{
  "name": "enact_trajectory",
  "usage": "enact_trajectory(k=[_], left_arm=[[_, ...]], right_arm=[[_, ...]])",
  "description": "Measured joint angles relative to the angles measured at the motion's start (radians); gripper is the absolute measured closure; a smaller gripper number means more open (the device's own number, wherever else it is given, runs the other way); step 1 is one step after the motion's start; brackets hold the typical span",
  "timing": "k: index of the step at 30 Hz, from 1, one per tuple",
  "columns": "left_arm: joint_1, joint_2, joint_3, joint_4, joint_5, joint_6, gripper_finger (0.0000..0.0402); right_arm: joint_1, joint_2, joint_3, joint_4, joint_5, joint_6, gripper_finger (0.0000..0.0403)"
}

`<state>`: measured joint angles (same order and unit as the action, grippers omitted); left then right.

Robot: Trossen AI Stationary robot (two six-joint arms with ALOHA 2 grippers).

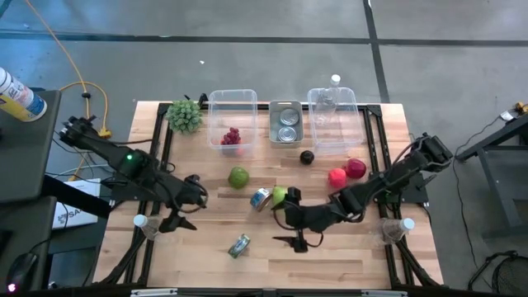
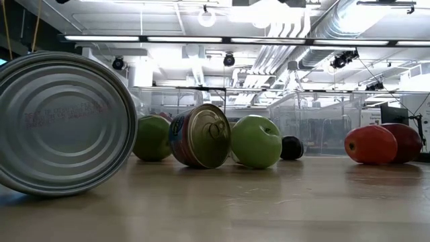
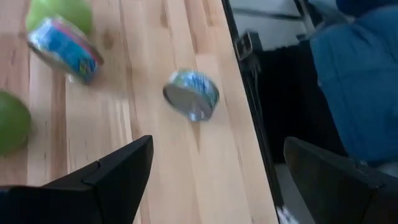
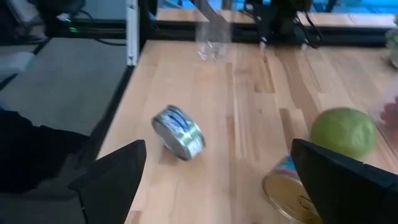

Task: Pick & Place Food Item
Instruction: Put the empty water bottle into the right transparent bin

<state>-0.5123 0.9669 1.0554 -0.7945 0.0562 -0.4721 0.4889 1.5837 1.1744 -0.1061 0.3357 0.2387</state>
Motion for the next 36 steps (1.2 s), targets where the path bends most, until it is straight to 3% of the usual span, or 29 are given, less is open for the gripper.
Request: enact_trajectory(k=[6, 10, 14, 22, 28, 33, 36], left_arm=[[0.038, -0.097, 0.0, 0.037, 0.035, 0.051, 0.005], [0.062, -0.171, 0.0, 0.061, 0.19, 0.107, 0.005], [0.06, -0.244, 0.001, -0.016, 0.309, 0.225, 0.005], [0.009, -0.292, 0.0, -0.141, 0.18, 0.283, 0.005], [-0.019, -0.349, -0.001, -0.16, 0.307, 0.366, 0.005], [-0.03, -0.429, -0.001, -0.16, 0.314, 0.38, 0.005], [-0.03, -0.464, -0.024, -0.143, 0.384, 0.413, 0.005]], right_arm=[[0.026, 0.0, 0.0, 0.06, 0.001, -0.033, 0.0011], [0.031, 0.008, 0.0, 0.076, 0.002, -0.033, 0.0011], [0.037, 0.013, 0.0, 0.075, 0.001, -0.024, 0.0011], [0.042, 0.033, 0.001, 0.086, -0.016, -0.007, 0.0011], [0.042, 0.046, 0.001, 0.085, -0.023, -0.005, 0.0011], [0.033, 0.047, 0.0, 0.089, -0.024, 0.001, 0.0011], [0.033, 0.047, 0.0, 0.093, -0.024, 0.016, 0.0011]])
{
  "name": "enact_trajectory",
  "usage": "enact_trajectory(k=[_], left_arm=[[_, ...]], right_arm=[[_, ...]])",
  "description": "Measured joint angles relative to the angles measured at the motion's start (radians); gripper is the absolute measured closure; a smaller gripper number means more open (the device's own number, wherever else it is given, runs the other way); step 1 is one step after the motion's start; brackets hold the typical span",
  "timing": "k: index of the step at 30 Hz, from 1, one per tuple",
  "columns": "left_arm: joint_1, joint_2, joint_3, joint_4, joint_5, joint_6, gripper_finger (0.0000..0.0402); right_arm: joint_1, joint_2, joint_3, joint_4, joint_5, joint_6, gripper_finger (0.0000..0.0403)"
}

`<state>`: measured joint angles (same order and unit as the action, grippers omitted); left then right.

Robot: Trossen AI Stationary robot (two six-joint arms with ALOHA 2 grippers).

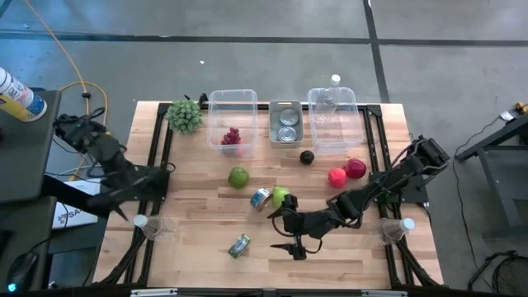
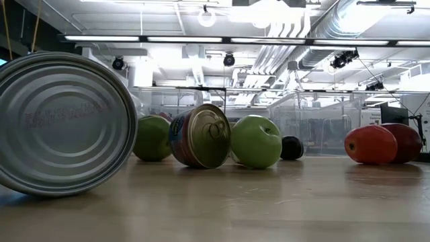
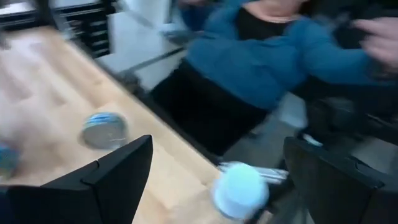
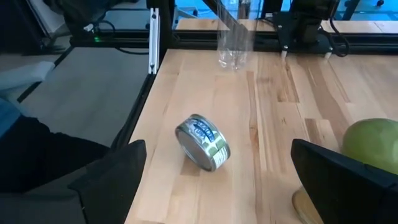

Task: Pick & Place Food Item
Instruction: Put the empty water bottle into the right transparent bin

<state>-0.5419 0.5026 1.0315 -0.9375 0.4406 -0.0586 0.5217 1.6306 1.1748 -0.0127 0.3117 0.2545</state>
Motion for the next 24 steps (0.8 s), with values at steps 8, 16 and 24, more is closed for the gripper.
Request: enact_trajectory(k=[8, 16, 24], left_arm=[[0.0, -0.049, -0.116, 0.026, 0.077, 0.009, 0.005], [0.0, -0.063, -0.171, 0.096, 0.082, 0.052, 0.005], [0.0, -0.063, -0.243, 0.137, 0.118, 0.028, 0.005]], right_arm=[[0.0, 0.0, 0.0, 0.003, 0.0, 0.01, 0.0011], [0.0, 0.0, 0.0, 0.003, 0.0, 0.01, 0.0011], [0.0, 0.0, 0.0, 0.003, 0.0, 0.01, 0.0011]])
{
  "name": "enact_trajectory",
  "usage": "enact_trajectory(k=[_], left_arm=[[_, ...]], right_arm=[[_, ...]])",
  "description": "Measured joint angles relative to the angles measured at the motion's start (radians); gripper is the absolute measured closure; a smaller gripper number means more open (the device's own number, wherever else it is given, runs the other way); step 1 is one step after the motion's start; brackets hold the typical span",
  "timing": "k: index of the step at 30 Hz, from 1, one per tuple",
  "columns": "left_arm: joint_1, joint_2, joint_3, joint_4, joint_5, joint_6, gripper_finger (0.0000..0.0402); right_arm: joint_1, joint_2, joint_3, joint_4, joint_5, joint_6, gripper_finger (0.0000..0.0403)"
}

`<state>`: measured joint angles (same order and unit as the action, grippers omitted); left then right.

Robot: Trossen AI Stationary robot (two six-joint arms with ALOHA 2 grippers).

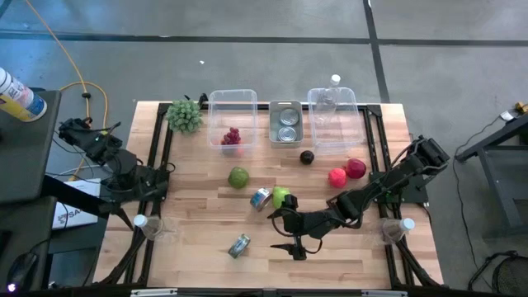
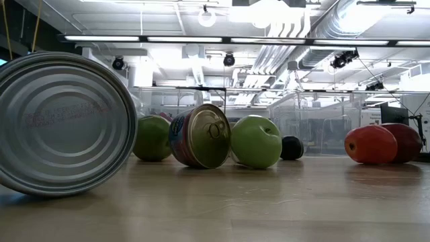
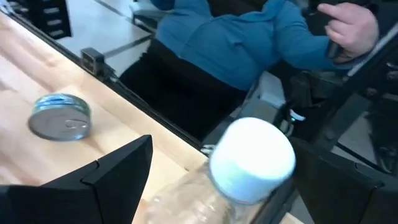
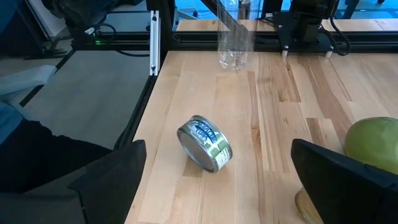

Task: Pick & Place Food Item
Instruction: Put the empty water bottle into the right transparent bin

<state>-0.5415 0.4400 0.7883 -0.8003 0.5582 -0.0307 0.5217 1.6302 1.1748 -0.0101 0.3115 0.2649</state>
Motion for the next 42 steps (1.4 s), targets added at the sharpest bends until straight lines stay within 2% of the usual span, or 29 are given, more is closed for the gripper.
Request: enact_trajectory(k=[5, 27, 35, 42], left_arm=[[0.0, 0.0, -0.006, 0.035, 0.034, 0.015, 0.005], [0.0, 0.0, -0.007, 0.015, 0.033, 0.003, 0.005], [0.0, 0.0, -0.006, 0.033, 0.038, -0.129, 0.005], [0.0, 0.0, -0.006, 0.042, 0.028, -0.116, 0.005]], right_arm=[[0.0, 0.0, 0.0, 0.0, 0.0, 0.0, 0.0011], [-0.003, 0.004, 0.0, 0.0, 0.001, -0.007, 0.0011], [-0.005, 0.004, 0.0, 0.004, 0.003, 0.002, 0.0011], [-0.007, 0.005, 0.0, 0.048, 0.003, -0.031, 0.0011]])
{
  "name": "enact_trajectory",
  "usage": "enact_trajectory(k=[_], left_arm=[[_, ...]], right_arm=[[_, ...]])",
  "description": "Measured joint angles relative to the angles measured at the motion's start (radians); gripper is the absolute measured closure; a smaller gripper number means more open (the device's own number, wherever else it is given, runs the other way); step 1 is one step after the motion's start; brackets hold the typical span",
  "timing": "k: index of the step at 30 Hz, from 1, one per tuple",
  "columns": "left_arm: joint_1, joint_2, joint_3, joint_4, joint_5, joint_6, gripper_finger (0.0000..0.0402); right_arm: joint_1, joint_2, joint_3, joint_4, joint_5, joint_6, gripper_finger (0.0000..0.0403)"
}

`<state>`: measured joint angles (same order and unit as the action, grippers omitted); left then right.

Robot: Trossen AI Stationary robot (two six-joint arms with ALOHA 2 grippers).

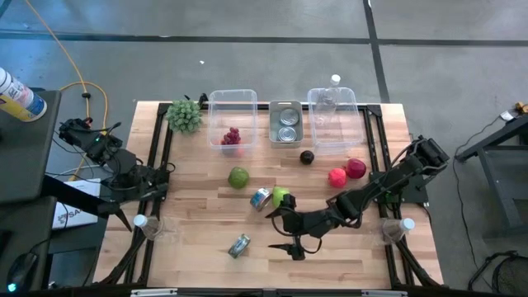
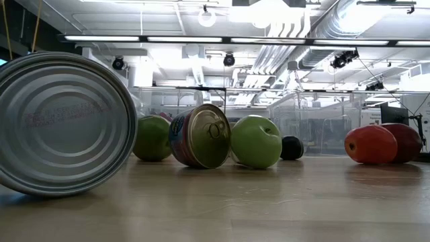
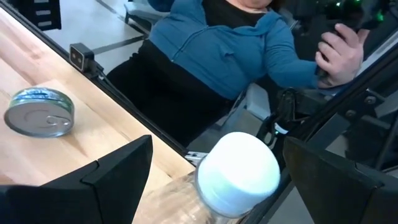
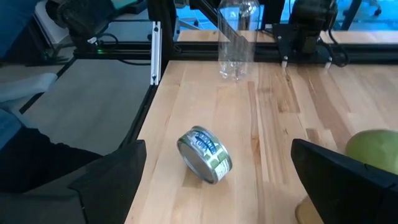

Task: Pick & Place Food Item
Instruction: Put the empty water bottle into the right transparent bin

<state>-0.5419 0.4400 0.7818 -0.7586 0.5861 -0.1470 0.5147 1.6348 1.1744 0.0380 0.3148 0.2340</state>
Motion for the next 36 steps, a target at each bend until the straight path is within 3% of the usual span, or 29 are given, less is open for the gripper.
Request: enact_trajectory(k=[14, 23, 32, 36], left_arm=[[0.0, 0.0, 0.0, 0.0, 0.01, 0.021, 0.005], [0.0, 0.0, 0.0, 0.014, -0.087, 0.034, 0.005], [0.0, 0.0, 0.0, 0.012, -0.061, -0.028, 0.005], [0.0, 0.0, 0.0, 0.01, -0.117, -0.054, 0.005]], right_arm=[[-0.004, 0.001, 0.0, 0.009, 0.0, 0.008, 0.0011], [-0.005, 0.001, 0.0, 0.009, 0.0, 0.042, 0.0011], [-0.007, 0.001, 0.0, 0.013, 0.002, 0.111, 0.0011], [-0.007, 0.001, 0.0, 0.013, 0.026, 0.11, 0.0011]])
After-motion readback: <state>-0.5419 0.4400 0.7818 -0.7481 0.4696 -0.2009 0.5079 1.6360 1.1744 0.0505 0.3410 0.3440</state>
